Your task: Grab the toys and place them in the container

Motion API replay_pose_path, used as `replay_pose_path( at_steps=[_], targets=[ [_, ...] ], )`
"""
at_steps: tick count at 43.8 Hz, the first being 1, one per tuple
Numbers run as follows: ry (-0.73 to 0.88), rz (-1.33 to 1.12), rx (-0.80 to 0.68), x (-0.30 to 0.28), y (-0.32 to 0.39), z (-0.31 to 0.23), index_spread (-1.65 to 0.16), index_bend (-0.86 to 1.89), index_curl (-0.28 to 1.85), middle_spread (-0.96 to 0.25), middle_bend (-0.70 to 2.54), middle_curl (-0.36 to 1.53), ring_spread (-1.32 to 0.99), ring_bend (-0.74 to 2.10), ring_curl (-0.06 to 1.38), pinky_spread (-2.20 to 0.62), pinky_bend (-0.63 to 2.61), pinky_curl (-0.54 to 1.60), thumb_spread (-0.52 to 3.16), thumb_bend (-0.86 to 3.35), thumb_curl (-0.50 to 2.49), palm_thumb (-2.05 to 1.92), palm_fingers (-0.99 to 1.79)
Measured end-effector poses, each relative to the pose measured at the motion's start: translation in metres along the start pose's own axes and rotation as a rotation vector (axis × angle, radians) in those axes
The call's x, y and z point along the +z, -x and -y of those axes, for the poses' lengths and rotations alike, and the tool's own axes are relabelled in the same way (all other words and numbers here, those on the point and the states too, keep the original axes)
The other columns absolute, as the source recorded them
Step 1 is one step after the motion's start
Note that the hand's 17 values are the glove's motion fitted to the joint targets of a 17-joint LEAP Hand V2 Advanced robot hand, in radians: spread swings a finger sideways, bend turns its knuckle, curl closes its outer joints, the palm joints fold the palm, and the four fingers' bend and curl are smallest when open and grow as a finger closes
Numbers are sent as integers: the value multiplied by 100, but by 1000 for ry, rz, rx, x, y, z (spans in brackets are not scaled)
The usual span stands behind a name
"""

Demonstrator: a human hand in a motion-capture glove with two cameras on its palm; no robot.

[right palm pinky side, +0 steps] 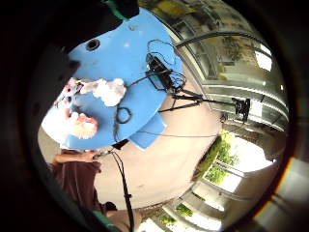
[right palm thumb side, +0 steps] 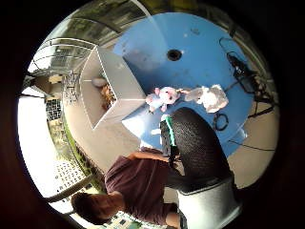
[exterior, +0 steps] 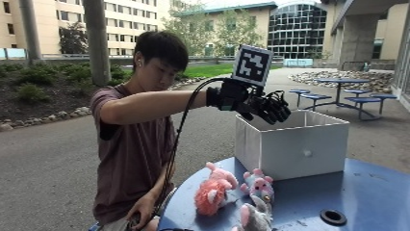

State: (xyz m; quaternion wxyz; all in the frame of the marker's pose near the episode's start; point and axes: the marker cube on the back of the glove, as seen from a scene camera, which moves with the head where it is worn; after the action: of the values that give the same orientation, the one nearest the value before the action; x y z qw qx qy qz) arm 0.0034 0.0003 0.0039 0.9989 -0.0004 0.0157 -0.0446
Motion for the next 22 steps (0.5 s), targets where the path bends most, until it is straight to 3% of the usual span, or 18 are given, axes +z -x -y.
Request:
replay_pose_path(
  at_steps=[9,22],
  targets=[
    [47,24,68,25,-9,23,-15,3,1,-4,19,10,-4,42,11,0,76,23,98,7,8,7,-9],
    [178,-25,-28,106,-19,61,-17,7,6,-7,19,19,-5,49,16,1,81,28,129,5,16,7,-15]
  ],
)
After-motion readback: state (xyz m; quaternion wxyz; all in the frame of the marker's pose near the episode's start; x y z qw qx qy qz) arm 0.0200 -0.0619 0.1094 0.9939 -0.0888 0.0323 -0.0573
